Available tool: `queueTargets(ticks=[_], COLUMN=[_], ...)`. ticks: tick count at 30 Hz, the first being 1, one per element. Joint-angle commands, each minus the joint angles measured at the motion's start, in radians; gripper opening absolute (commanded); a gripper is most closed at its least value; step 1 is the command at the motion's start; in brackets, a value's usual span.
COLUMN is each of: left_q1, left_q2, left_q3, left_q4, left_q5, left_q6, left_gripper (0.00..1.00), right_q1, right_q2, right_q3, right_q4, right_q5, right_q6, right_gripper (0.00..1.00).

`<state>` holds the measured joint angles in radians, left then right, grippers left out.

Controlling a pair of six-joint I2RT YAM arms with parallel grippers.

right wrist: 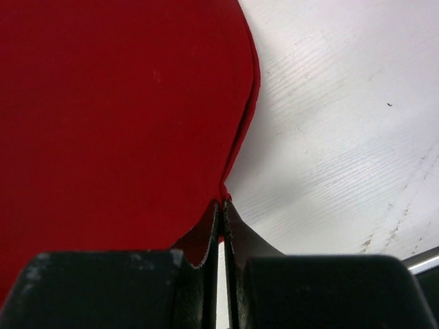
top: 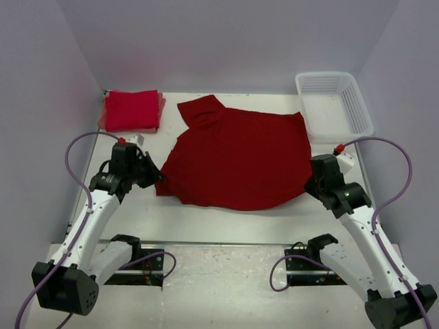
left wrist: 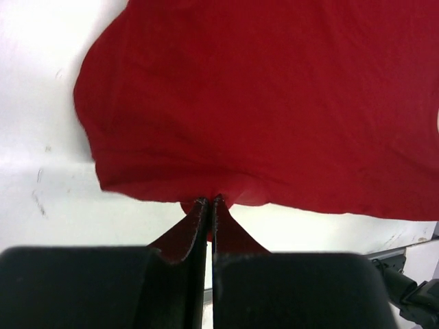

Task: Fold and stack the t-shirts
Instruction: Flatten out the tshirt

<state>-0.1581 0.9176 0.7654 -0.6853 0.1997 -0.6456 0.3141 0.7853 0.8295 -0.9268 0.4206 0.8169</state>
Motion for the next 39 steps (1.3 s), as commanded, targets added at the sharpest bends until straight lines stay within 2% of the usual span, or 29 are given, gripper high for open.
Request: queueTargets(ticks=[1, 9, 14, 16, 19, 20, 22, 26, 27, 30, 32, 36, 39], left_q1=[0.002, 0.002, 0.002, 0.002, 0.003, 0.002, 0.002, 0.003, 0.002, 0.002, 0.003, 0.002, 0.002], left_q2=[0.047, 0.084, 0.05, 0.012, -0.028, -0.036, -0.043, -0.013, -0.003, -0.006, -0.019, -0.02, 0.01], left_q3=[0.078, 0.146, 0.254, 0.294, 0.374, 0.391, 0.445, 0.612, 0.69, 0.793, 0.892, 1.092, 1.19], left_q4=[0.115, 0.174, 0.227, 0.265, 0.355, 0.384, 0.443, 0.438, 0.416, 0.403, 0.397, 0.368, 0.351], left_q5=[0.055, 0.029, -0.002, -0.057, -0.098, -0.095, -0.105, -0.06, -0.025, 0.036, 0.072, 0.057, 0.006], left_q6=[0.052, 0.084, 0.171, 0.208, 0.247, 0.257, 0.27, 0.293, 0.297, 0.31, 0.316, 0.356, 0.405], left_gripper=[0.0, 0.0, 0.0, 0.0, 0.0, 0.0, 0.0, 0.0, 0.0, 0.0, 0.0, 0.0, 0.0], right_q1=[0.005, 0.006, 0.048, 0.08, 0.137, 0.154, 0.222, 0.325, 0.38, 0.474, 0.509, 0.607, 0.625], right_q2=[0.026, 0.101, 0.152, 0.211, 0.351, 0.386, 0.448, 0.543, 0.546, 0.53, 0.505, 0.405, 0.376], right_q3=[-0.01, 0.035, 0.163, 0.224, 0.426, 0.562, 0.698, 1.042, 1.08, 1.18, 1.221, 1.235, 1.232], right_q4=[0.043, 0.098, 0.232, 0.294, 0.319, 0.312, 0.303, 0.267, 0.258, 0.267, 0.276, 0.356, 0.432], right_q5=[0.018, 0.063, 0.064, 0.07, 0.087, 0.099, 0.127, 0.103, 0.124, 0.184, 0.19, 0.228, 0.228], right_q6=[0.027, -0.048, -0.212, -0.277, -0.45, -0.485, -0.582, -0.682, -0.734, -0.806, -0.874, -0.953, -1.009], right_gripper=[0.0, 0.0, 0.0, 0.0, 0.0, 0.0, 0.0, 0.0, 0.0, 0.0, 0.0, 0.0, 0.0])
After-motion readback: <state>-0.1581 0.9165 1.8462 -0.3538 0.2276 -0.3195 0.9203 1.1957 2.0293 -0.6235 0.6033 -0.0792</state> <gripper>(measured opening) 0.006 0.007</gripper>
